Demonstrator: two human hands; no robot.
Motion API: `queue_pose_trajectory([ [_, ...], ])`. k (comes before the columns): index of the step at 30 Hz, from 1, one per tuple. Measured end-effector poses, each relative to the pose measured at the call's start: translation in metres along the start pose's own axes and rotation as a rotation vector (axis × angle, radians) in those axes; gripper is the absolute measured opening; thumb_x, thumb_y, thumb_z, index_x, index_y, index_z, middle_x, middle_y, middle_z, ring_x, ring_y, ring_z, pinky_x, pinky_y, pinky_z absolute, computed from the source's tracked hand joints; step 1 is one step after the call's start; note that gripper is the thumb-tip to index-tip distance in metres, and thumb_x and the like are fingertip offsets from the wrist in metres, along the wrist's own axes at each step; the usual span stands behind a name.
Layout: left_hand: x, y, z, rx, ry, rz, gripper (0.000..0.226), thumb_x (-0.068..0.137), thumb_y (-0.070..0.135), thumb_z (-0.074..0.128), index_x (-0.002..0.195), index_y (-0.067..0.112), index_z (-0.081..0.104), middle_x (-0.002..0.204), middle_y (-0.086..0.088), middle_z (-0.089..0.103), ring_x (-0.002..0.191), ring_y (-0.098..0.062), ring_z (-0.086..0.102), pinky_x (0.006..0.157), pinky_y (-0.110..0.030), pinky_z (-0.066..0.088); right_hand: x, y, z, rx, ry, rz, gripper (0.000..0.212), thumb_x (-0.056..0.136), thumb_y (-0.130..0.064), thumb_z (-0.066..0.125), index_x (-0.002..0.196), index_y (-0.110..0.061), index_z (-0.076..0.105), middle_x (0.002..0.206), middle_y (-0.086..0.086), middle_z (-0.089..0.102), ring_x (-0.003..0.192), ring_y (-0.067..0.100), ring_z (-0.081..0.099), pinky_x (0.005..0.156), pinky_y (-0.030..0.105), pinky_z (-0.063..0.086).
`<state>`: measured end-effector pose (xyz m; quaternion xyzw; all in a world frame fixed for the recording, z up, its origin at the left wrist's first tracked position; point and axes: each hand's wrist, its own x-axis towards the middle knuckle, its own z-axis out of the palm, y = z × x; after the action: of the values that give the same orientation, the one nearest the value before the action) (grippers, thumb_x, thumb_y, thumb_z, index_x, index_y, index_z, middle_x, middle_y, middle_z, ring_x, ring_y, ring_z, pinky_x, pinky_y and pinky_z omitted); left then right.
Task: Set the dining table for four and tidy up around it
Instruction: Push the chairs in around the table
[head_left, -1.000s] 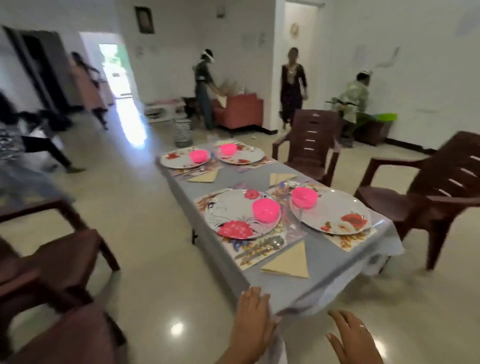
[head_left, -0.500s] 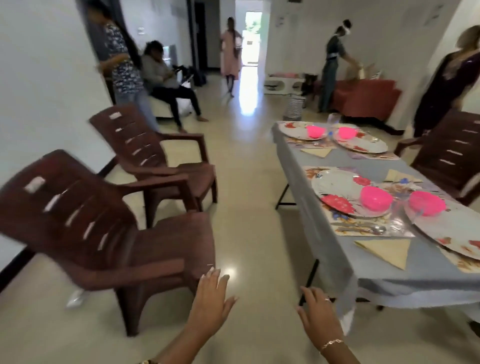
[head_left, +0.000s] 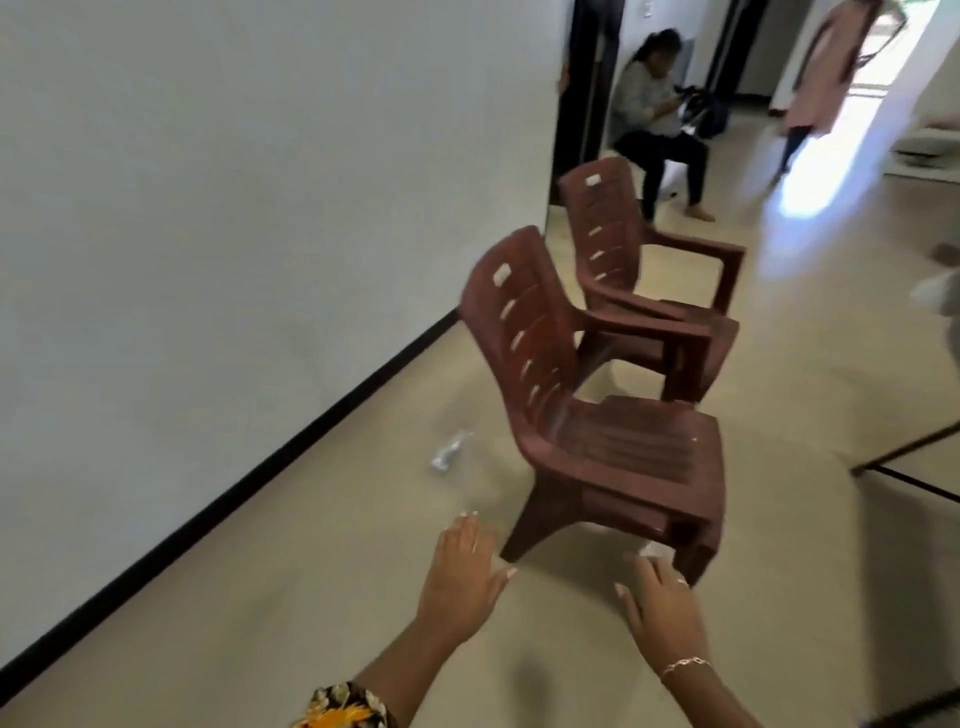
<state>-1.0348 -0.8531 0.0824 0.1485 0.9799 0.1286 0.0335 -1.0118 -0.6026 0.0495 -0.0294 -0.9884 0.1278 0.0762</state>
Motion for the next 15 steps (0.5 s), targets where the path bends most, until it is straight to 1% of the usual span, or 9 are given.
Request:
queue_pose_trajectory([
  [1,-0.006,-0.023,-0.005,0.010,-0.010,-0.032,0.049,0.091,0.051,0.027,0.107,0.015,0.056,0.101,-0.012,0.070,0.093,-0.027,0.069,0.075,-0.036,0.057,0.008,-0.022,0.007,0.014,0.000,-0.009,0.022,0.071,-0.021,0.067,0.087,-0.006,0.067,0.076,0.009,0.062,0.058,0.029,0.062,0.046,0.035,0.050],
  [2,-0.010,-0.045,-0.008,0.020,-0.016,-0.057,0.055,0.095,0.051,0.022,0.105,0.015,0.062,0.102,-0.012,0.070,0.093,-0.027,0.069,0.076,-0.036,0.057,0.015,-0.043,0.012,0.040,-0.014,-0.017,0.024,0.066,-0.014,0.077,0.086,-0.005,0.067,0.076,0.010,0.062,0.058,0.030,0.062,0.047,0.037,0.050],
  [3,-0.012,-0.064,-0.012,0.030,-0.014,-0.077,0.061,0.097,0.051,0.018,0.103,0.014,0.067,0.103,-0.012,0.069,0.094,-0.027,0.069,0.076,-0.037,0.057,0.023,-0.063,0.017,0.074,-0.034,-0.033,0.031,0.061,-0.009,0.083,0.087,-0.004,0.067,0.076,0.011,0.062,0.060,0.031,0.062,0.048,0.038,0.051],
  [4,-0.013,-0.081,-0.017,0.035,-0.004,-0.091,0.064,0.097,0.051,0.016,0.103,0.014,0.068,0.104,-0.012,0.068,0.095,-0.027,0.068,0.077,-0.037,0.057,0.031,-0.081,0.020,0.109,-0.046,-0.043,0.035,0.059,-0.007,0.084,0.089,-0.004,0.067,0.078,0.011,0.063,0.063,0.031,0.063,0.050,0.039,0.052],
  [7,0.000,-0.121,-0.036,0.033,0.036,-0.132,0.065,0.097,0.051,0.016,0.103,0.013,0.068,0.106,-0.013,0.067,0.096,-0.028,0.068,0.078,-0.037,0.057,0.064,-0.125,0.029,0.186,-0.020,-0.080,0.032,0.067,-0.008,0.080,0.096,-0.006,0.067,0.087,0.011,0.064,0.074,0.032,0.064,0.061,0.042,0.054],
  [10,0.030,-0.151,-0.054,0.013,0.073,-0.170,0.070,0.098,0.053,0.010,0.104,0.012,0.067,0.108,-0.014,0.066,0.097,-0.029,0.067,0.079,-0.038,0.056,0.114,-0.158,0.030,0.314,0.052,-0.046,0.027,0.079,-0.011,0.069,0.105,-0.004,0.064,0.100,0.014,0.061,0.091,0.034,0.059,0.079,0.045,0.050],
  [12,0.059,-0.167,-0.067,0.001,0.100,-0.176,0.065,0.097,0.053,0.017,0.106,0.011,0.066,0.109,-0.014,0.065,0.099,-0.030,0.066,0.081,-0.038,0.055,0.154,-0.176,0.026,0.382,0.084,0.008,0.029,0.085,-0.012,0.062,0.113,-0.004,0.060,0.107,0.015,0.058,0.101,0.033,0.055,0.089,0.044,0.044],
  [15,0.112,-0.193,-0.083,0.004,0.164,-0.116,0.046,0.088,0.045,0.046,0.109,0.008,0.065,0.113,-0.017,0.063,0.103,-0.033,0.064,0.084,-0.041,0.052,0.215,-0.194,0.023,0.494,0.155,0.090,0.032,0.086,-0.010,0.060,0.116,-0.003,0.058,0.110,0.018,0.055,0.103,0.033,0.053,0.093,0.043,0.042],
])
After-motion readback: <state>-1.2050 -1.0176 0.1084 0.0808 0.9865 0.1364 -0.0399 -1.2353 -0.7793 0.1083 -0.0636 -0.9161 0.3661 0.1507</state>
